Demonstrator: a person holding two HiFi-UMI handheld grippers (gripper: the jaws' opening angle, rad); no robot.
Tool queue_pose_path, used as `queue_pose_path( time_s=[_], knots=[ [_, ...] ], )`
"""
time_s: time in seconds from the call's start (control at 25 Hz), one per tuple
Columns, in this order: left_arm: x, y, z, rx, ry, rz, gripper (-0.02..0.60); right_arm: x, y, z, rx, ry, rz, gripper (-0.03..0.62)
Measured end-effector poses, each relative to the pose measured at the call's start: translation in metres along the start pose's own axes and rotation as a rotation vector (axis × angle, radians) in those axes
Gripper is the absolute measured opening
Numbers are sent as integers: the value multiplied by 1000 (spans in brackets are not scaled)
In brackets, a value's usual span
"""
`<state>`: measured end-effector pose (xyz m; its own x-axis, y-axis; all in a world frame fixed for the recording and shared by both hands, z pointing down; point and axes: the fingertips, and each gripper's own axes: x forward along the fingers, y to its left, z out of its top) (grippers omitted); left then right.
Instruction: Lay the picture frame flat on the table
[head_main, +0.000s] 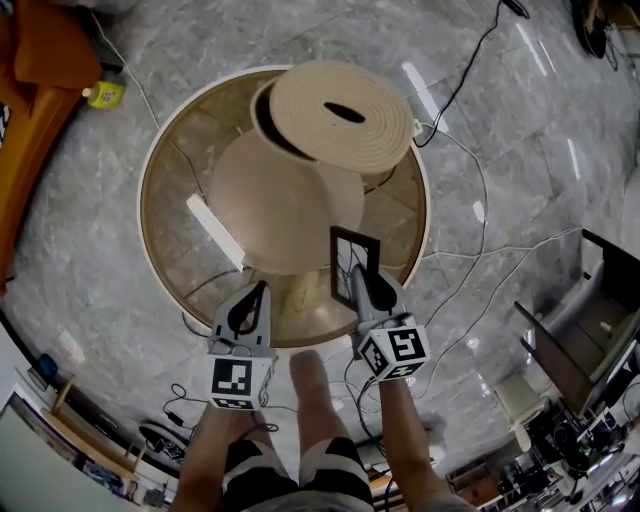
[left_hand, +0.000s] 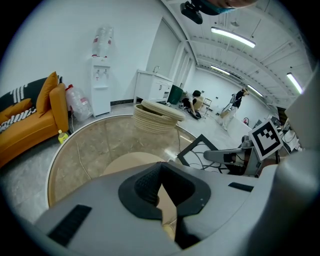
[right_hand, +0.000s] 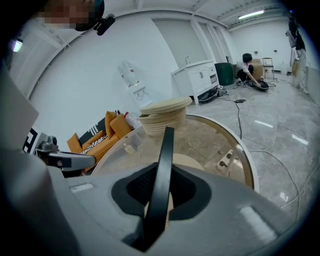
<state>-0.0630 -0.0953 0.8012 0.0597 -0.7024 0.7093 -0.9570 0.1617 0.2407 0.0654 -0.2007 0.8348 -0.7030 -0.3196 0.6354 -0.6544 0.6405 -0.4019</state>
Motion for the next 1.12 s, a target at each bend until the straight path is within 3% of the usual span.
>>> queue_pose_path(
  time_s=[0.52,1.12],
  knots=[
    [10,-2,-3,-30,11,-14,17,5,-23,-15,14,16,-63,114],
    [17,-7,-8,-46,32,-35,17,18,-32,-39,133,71,-68,207]
  ],
)
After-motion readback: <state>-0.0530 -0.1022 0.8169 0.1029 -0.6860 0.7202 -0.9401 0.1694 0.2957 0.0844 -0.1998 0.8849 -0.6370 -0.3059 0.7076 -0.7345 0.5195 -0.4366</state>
